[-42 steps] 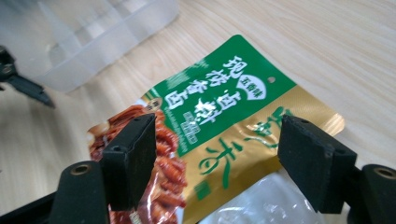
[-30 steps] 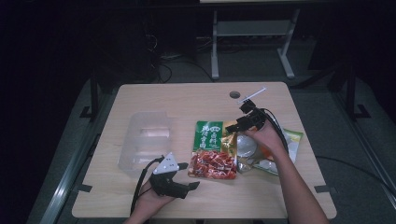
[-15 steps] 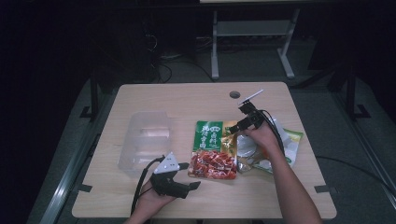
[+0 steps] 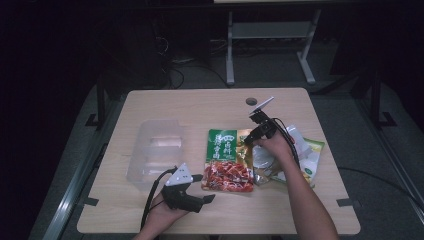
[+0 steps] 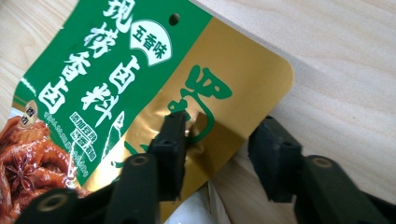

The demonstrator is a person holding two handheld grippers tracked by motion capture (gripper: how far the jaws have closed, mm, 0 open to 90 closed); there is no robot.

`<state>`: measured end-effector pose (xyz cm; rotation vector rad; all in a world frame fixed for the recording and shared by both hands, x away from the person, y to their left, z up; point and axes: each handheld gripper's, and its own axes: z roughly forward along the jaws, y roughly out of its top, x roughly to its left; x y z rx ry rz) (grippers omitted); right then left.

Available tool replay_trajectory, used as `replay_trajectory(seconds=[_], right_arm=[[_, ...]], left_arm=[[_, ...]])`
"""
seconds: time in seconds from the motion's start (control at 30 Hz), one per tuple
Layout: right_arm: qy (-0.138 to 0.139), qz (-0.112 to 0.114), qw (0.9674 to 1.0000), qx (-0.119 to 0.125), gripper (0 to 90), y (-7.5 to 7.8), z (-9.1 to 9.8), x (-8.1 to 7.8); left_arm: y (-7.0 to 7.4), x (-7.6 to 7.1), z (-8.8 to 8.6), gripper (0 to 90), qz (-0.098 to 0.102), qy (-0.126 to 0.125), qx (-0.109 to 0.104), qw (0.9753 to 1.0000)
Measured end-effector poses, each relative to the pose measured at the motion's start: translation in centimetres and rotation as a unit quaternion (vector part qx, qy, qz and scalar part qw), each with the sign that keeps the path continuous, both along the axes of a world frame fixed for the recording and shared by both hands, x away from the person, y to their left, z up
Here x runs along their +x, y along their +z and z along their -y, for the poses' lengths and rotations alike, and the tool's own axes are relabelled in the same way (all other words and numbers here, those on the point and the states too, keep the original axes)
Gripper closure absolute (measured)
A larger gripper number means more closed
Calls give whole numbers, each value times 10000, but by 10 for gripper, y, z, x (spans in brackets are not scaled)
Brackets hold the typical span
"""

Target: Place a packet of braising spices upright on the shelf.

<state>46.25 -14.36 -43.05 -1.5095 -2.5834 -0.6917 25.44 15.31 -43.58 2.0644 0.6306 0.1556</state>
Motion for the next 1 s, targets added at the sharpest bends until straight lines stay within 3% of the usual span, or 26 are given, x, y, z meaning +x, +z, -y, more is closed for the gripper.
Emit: replay_trajectory(seconds=[0.13,0.23,0.27,0.3,0.53,0.57,0.63,0.73,0.87,1.0], right_arm=[[65,68,9999,64,745,1,0,-2],[116,137,9995,253,846,3,3,-2],[116,137,9995,253,846,3,3,-2],[123,217,9987,453,893,6,5,-4],[253,493,9963,656,899,18,5,-14],[285,538,9957,693,899,21,5,-16],[396,679,9936,810,900,31,5,-23],[431,723,9931,811,900,36,4,-27],[509,880,9907,908,900,44,5,-38],[598,1151,9858,1069,900,59,10,-52]], left_arm=[[0,1,0,216,-12,20,-5,10000],[-1,1,0,215,-7,41,-1,10000],[-1,1,0,215,-7,41,-1,10000],[-1,1,0,215,-5,52,-3,10000],[-1,2,1,215,-45,77,-39,10000],[-1,1,1,215,-122,79,-99,9998],[-1,0,2,215,-93,43,-109,9999],[-1,0,3,215,-89,51,-90,9999],[0,1,4,215,-64,67,-82,9999],[4,3,5,213,5,100,-64,9999]])
